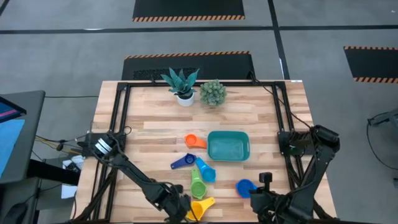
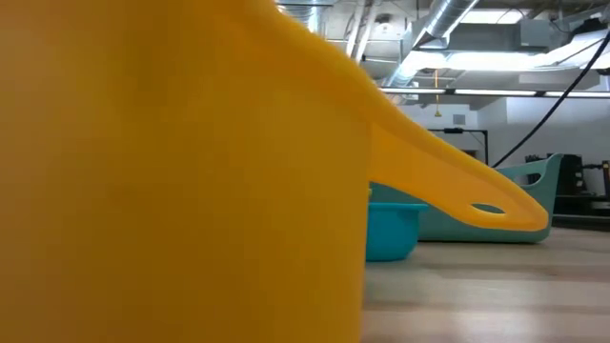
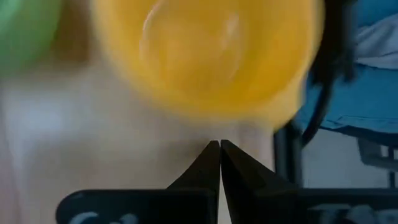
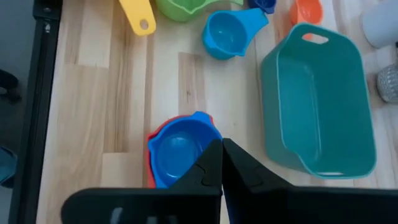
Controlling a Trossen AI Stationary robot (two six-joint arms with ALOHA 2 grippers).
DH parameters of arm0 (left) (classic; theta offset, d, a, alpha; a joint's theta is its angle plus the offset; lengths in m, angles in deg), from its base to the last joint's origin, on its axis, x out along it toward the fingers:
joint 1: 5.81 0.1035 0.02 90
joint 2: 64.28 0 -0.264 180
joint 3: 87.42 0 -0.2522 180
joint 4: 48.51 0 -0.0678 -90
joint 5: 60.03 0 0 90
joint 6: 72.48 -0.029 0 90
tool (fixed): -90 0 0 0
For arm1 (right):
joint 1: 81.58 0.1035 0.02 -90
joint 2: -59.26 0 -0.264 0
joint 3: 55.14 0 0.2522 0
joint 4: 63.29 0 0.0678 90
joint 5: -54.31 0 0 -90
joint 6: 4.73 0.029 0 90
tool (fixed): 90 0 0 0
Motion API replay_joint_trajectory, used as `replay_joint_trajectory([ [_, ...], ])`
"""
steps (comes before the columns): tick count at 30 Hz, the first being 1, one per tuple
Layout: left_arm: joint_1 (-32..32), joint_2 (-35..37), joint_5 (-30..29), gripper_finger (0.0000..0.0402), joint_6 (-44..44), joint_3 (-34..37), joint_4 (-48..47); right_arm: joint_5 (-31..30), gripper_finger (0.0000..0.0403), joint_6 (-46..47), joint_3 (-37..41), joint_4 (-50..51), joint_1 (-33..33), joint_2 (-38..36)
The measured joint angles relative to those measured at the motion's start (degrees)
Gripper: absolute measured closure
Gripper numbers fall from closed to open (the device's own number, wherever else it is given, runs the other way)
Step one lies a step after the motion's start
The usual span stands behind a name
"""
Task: Nest measuring cups in basket
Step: Prepare the measuring cups, then stack the yellow measuring cup on top of the blue measuring cup
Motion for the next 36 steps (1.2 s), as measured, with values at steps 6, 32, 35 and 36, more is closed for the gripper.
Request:
replay_joint_trajectory([
  [6, 2.92, -3.48, -3.53, 0.0401, -14.06, -8.16, -2.09, -0.23, 0.0387, 0.93, 0.00, -0.02, 0.22, 0.00],
  [32, -7.18, 13.36, -20.79, 0.0401, 12.19, 3.44, -49.57, 5.35, 0.0384, -30.15, 0.00, -25.66, -7.65, 0.66],
  [35, -8.15, 19.23, -25.63, 0.0401, 16.20, 11.44, -43.28, 13.47, 0.0386, -41.59, 0.00, -33.89, -11.25, 2.85],
  [36, -8.18, 20.95, -27.10, 0.0401, 16.88, 13.74, -41.23, 16.76, 0.0387, -44.88, -0.13, -36.39, -12.64, 3.93],
])
